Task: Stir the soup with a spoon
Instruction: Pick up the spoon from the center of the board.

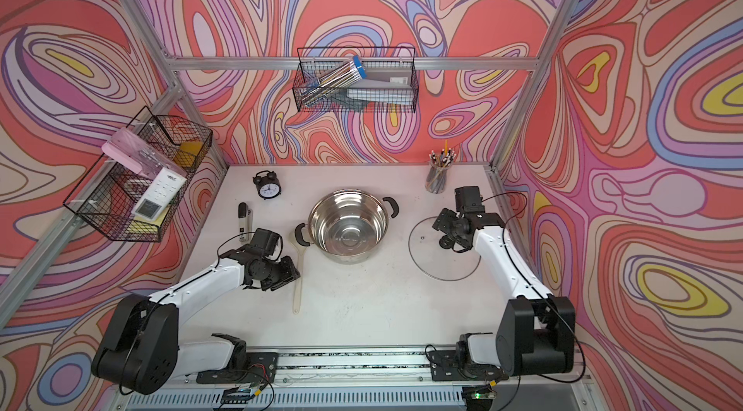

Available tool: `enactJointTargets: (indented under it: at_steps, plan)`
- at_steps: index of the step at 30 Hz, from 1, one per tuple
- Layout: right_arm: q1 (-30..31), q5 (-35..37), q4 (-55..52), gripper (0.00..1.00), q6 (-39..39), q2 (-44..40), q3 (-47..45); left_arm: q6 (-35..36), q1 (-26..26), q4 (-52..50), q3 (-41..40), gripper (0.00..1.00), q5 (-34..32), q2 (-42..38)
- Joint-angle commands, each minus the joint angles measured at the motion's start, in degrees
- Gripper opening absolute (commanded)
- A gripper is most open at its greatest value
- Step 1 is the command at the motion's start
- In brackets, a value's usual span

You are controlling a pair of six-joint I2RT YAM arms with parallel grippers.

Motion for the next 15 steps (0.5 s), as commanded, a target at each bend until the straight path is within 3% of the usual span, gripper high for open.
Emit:
enactJointTargets:
  at_steps: [1, 11, 15]
  plan:
    - [-0.14, -0.19, -2.43, 0.81, 0.15, -1.43, 1.81, 0.88, -0.53, 2.29, 1.32, 0.40, 1.16, 1.54]
    - [-0.14, -0.25, -3.72, 0.80, 0.36, -2.50, 2.69, -0.15, -2.10, 5.14, 1.87, 0.35, 2.40, 5.11]
    - [-0.14, -0.02, -4.54, 0.80, 0.50, -2.83, 3.55, -1.34, -2.17, 5.98, 0.61, 0.25, 2.14, 5.06]
